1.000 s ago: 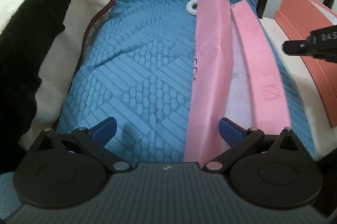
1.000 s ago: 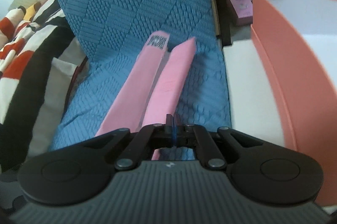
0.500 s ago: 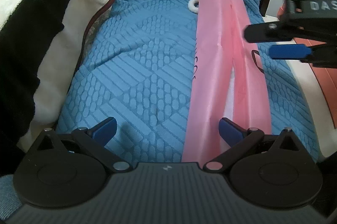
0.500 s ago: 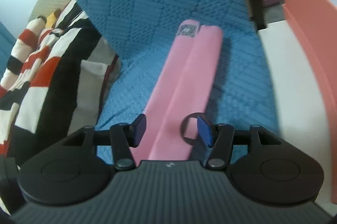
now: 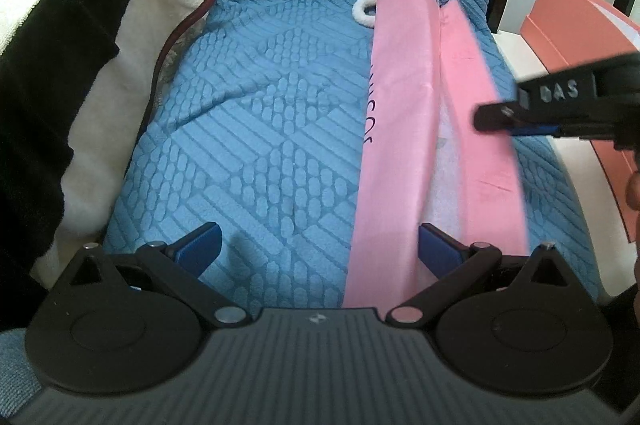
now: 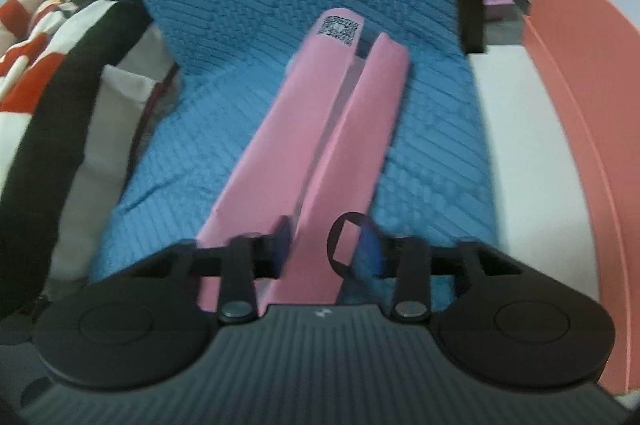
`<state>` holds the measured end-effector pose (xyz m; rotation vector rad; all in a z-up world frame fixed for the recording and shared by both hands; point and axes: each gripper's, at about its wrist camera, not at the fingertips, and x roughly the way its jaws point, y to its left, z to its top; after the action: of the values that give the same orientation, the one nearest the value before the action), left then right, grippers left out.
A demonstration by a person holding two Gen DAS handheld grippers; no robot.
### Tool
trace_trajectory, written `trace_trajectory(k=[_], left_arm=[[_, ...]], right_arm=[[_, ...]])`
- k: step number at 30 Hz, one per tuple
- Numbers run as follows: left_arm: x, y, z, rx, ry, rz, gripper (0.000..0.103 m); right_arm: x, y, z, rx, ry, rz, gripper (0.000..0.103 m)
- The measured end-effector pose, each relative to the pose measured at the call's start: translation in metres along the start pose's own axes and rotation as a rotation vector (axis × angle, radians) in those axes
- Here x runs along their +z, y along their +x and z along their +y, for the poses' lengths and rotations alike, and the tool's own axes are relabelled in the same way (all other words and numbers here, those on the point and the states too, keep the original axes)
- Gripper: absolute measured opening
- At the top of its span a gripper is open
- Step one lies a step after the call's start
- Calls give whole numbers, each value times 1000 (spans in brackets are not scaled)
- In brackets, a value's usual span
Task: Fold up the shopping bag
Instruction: 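Pull the pink flap open with the right tool, exposing white tissue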
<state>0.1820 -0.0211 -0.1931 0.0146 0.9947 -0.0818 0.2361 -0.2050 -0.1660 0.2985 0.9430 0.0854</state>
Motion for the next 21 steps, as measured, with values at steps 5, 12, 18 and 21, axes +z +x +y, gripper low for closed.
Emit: trace_trajectory(k=[5,12,18,21], left_arm=[[-1,3,-3,4,17,18,103],[-5,6,-14,-4,86,35,103],[-10,7,-25,-18,145,42,103],[-11,7,-27,-26,158,33,103]], right_arm=[[-5,0,-8,-10,-5,14,8],[-10,11,-9,56,22,46,9],[-11,8,-9,58,15,27,5],[-10,1,-7,68,6,-6,5]])
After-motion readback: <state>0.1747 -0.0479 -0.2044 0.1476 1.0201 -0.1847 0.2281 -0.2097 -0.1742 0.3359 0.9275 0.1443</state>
